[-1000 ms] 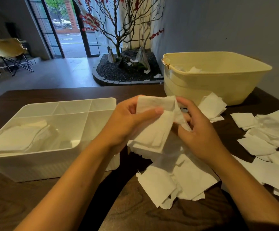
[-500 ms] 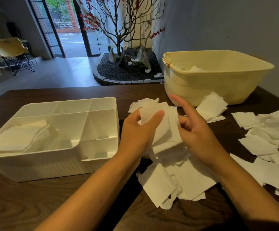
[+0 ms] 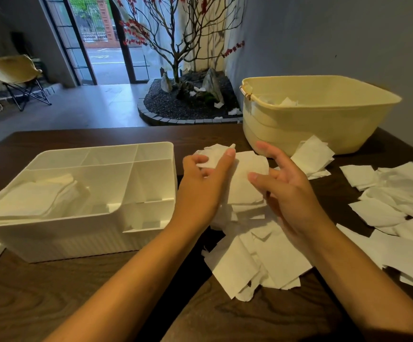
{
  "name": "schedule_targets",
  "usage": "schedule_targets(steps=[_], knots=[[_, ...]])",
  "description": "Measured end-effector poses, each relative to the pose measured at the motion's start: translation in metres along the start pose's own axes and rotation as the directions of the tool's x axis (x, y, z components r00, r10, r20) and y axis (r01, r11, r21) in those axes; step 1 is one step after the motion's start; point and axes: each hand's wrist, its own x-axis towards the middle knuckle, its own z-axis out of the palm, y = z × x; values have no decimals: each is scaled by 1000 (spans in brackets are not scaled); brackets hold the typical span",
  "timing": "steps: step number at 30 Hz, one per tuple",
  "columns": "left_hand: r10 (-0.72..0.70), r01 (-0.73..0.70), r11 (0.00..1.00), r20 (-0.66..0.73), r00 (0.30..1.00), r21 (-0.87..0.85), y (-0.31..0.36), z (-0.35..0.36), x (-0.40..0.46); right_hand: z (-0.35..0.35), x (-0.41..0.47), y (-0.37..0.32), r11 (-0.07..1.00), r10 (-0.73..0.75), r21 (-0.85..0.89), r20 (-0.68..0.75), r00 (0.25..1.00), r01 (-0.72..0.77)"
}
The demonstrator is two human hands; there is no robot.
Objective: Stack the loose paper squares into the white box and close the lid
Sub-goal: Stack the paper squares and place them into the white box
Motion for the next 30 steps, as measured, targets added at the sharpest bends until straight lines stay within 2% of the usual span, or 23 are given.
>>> schedule_targets(steps=[3,5,8,10,14,18,21,25,28,30], knots=[[-133,133,991,169,977,13,7,-7,-1,7,-2,-2,998,-5,62,-55,998,9],[-147,161,986,265,953,-31,7,-16,-4,16,-5,-1,998,-11,53,-65,998,15],[-156,184,979,258,953,-86,11,-37,-13,34,-13,-1,999,13,50,-51,999,-10],[-219,249,964,247,944,-94,12,-52,-22,47,-22,0,997,24,72,-59,998,-19],[-272,285,958,246,930,-18,8,-81,-50,76,-44,8,978,48,208,-99,994,-27],[-204,220,975,279,938,-26,5,-108,-67,103,-61,9,961,37,275,-117,992,-4],[-92,98,995,313,945,-3,4,-129,-71,116,-68,9,947,64,321,-93,994,-31],[-20,-61,975,359,933,214,-4,-162,-69,124,-68,9,924,155,366,-89,984,-113],[-8,-172,886,386,922,430,-8,-186,-66,128,-65,11,961,194,214,-64,979,-176],[13,-253,775,385,923,580,-6,-199,-64,134,-65,13,985,169,-27,-9,986,-169]])
